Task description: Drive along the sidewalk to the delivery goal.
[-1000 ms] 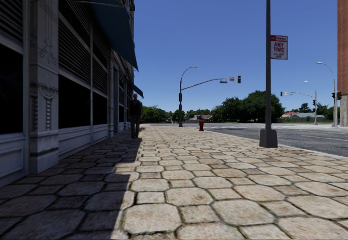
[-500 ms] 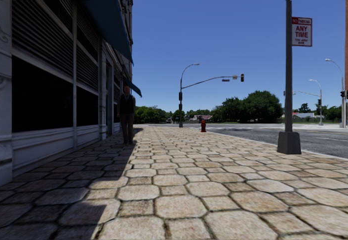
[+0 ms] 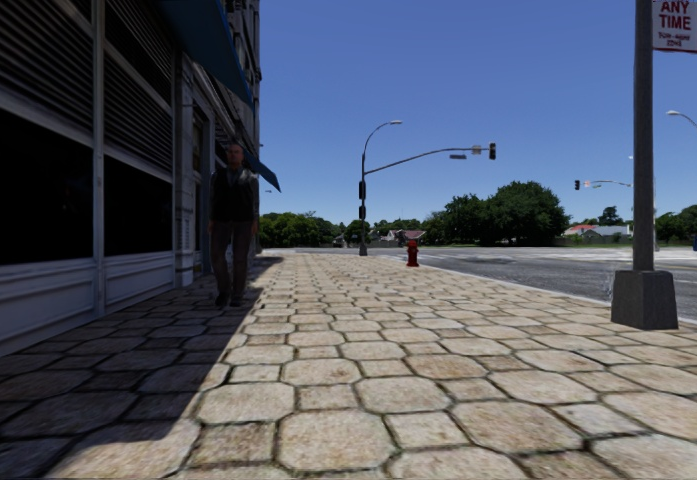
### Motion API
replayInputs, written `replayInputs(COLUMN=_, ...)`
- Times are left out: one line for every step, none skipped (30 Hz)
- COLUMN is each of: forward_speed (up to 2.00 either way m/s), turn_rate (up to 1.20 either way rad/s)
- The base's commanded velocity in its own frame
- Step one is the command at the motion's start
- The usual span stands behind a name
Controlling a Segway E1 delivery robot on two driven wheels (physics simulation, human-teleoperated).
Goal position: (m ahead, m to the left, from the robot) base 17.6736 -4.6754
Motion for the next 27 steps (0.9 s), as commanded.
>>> replayInputs(forward_speed=2.00, turn_rate=0.00)
replayInputs(forward_speed=2.00, turn_rate=0.00)
replayInputs(forward_speed=2.00, turn_rate=0.00)
replayInputs(forward_speed=2.00, turn_rate=0.00)
replayInputs(forward_speed=2.00, turn_rate=0.00)
replayInputs(forward_speed=2.00, turn_rate=0.00)
replayInputs(forward_speed=2.00, turn_rate=0.00)
replayInputs(forward_speed=2.00, turn_rate=0.00)
replayInputs(forward_speed=2.00, turn_rate=0.00)
replayInputs(forward_speed=2.00, turn_rate=0.00)
replayInputs(forward_speed=2.00, turn_rate=0.00)
replayInputs(forward_speed=2.00, turn_rate=0.00)
replayInputs(forward_speed=2.00, turn_rate=0.00)
replayInputs(forward_speed=2.00, turn_rate=0.00)
replayInputs(forward_speed=2.00, turn_rate=0.00)
replayInputs(forward_speed=2.00, turn_rate=0.00)
replayInputs(forward_speed=2.00, turn_rate=0.00)
replayInputs(forward_speed=2.00, turn_rate=0.00)
replayInputs(forward_speed=2.00, turn_rate=0.00)
replayInputs(forward_speed=2.00, turn_rate=0.00)
replayInputs(forward_speed=2.00, turn_rate=0.00)
replayInputs(forward_speed=2.00, turn_rate=0.00)
replayInputs(forward_speed=2.00, turn_rate=0.00)
replayInputs(forward_speed=2.00, turn_rate=0.00)
replayInputs(forward_speed=2.00, turn_rate=0.00)
replayInputs(forward_speed=2.00, turn_rate=0.00)
replayInputs(forward_speed=2.00, turn_rate=0.00)
